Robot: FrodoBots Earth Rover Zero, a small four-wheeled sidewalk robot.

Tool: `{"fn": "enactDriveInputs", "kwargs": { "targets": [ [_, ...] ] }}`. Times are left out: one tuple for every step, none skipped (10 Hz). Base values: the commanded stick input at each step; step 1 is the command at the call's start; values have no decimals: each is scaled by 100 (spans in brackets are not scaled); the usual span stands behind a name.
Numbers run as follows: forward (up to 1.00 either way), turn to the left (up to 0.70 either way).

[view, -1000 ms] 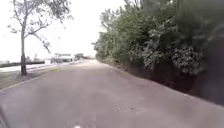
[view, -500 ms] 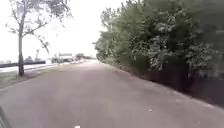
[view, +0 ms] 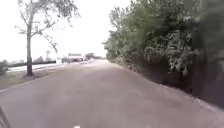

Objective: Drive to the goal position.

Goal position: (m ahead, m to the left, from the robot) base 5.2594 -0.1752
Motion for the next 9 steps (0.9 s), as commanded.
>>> {"fn": "enactDriveInputs", "kwargs": {
  "targets": [
    [100,-5],
    [100,-5],
    [100,-5],
    [100,-5],
    [100,-6],
    [100,-10],
    [100,-10],
    [100,-10],
    [100,-10]
  ]
}}
